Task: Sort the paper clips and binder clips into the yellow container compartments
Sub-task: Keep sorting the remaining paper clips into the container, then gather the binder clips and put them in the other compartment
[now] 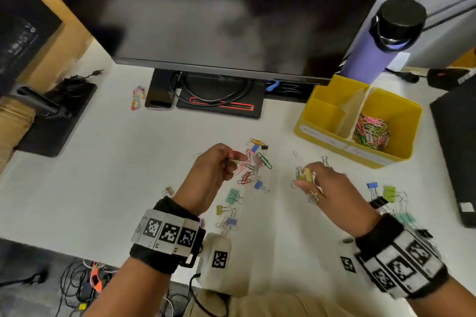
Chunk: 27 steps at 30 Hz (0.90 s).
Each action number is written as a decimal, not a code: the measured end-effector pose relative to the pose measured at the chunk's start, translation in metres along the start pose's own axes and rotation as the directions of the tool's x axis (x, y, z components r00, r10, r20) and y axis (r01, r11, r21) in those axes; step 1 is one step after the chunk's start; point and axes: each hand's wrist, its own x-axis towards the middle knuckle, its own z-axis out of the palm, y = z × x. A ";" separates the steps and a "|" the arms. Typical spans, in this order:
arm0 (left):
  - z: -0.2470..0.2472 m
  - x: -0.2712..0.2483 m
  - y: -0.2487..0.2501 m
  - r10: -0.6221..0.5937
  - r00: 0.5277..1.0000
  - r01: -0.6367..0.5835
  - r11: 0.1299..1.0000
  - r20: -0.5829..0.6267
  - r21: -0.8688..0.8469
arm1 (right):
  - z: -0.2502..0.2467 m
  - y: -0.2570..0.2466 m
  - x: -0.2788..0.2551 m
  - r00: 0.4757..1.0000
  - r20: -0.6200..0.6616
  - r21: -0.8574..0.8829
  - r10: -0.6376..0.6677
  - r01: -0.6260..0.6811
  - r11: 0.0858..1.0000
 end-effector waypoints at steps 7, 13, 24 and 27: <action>0.129 0.052 0.009 0.064 0.906 -0.267 0.854 0.419 0.447 | -0.015 0.067 -0.058 0.917 0.067 0.037 0.392 -0.395 0.918; 0.246 0.093 -0.002 0.256 0.852 -0.524 0.437 0.457 0.731 | -0.092 0.068 -0.017 0.877 -0.399 0.132 0.267 -0.234 0.963; 0.142 0.045 -0.012 0.499 0.812 -0.548 0.473 0.303 0.690 | -0.108 0.077 0.016 0.924 -0.374 0.127 0.083 -0.038 0.991; 0.077 0.033 -0.044 0.416 0.884 -0.345 0.266 0.215 0.900 | -0.071 0.057 0.006 0.945 -0.313 0.151 -0.096 0.150 0.977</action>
